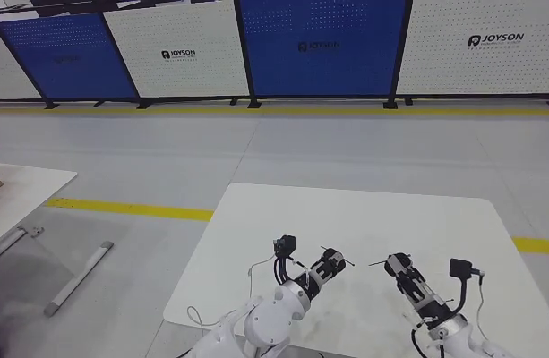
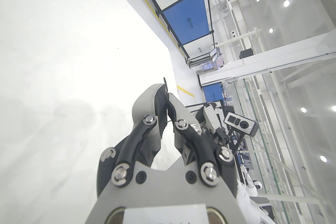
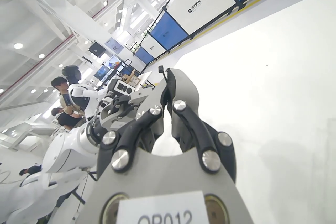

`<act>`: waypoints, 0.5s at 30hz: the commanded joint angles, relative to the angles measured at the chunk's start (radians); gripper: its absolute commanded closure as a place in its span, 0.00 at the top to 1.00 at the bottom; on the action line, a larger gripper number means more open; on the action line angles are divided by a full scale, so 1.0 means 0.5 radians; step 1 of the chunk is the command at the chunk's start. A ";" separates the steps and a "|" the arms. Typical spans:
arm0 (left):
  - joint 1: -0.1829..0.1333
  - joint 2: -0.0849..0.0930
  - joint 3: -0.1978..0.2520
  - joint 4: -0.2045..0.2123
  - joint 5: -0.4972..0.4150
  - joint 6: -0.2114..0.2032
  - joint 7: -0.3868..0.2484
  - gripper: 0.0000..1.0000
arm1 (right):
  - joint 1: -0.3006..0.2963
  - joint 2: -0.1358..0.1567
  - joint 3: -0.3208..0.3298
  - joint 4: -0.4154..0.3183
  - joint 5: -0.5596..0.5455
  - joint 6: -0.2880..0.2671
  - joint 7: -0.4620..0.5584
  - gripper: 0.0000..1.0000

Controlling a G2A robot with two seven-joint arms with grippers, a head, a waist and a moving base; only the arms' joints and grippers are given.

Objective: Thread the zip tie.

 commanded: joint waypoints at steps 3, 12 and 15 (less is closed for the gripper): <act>0.000 0.000 0.000 0.000 0.000 0.000 0.000 0.00 | -0.006 -0.007 0.003 -0.001 -0.005 -0.013 -0.028 0.00; 0.000 0.000 0.000 0.000 0.000 0.000 0.000 0.00 | -0.008 -0.008 0.006 -0.004 -0.007 -0.015 -0.031 0.00; 0.000 0.000 0.000 0.000 0.000 0.000 0.000 0.00 | -0.060 -0.024 0.049 0.005 -0.065 -0.097 -0.153 0.00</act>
